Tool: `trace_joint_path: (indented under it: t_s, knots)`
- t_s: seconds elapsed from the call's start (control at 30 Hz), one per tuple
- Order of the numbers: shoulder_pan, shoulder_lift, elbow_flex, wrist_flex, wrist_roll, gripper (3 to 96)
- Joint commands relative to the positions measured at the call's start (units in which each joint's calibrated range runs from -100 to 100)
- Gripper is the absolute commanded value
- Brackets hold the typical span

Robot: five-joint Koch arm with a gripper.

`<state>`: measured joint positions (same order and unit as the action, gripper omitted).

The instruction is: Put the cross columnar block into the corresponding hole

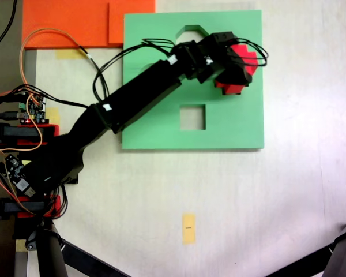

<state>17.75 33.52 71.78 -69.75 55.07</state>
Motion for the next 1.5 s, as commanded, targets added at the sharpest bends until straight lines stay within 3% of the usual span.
trace_joint_path:
  t_s: [0.03, 0.6, 1.5]
  knots:
    - [0.29, -2.65, 4.29, 3.65, -1.32, 41.3]
    - [0.34, -5.02, 4.29, 2.78, 2.44, 47.0]
    - [-0.49, -13.96, 4.49, 6.05, 1.95, 47.0]
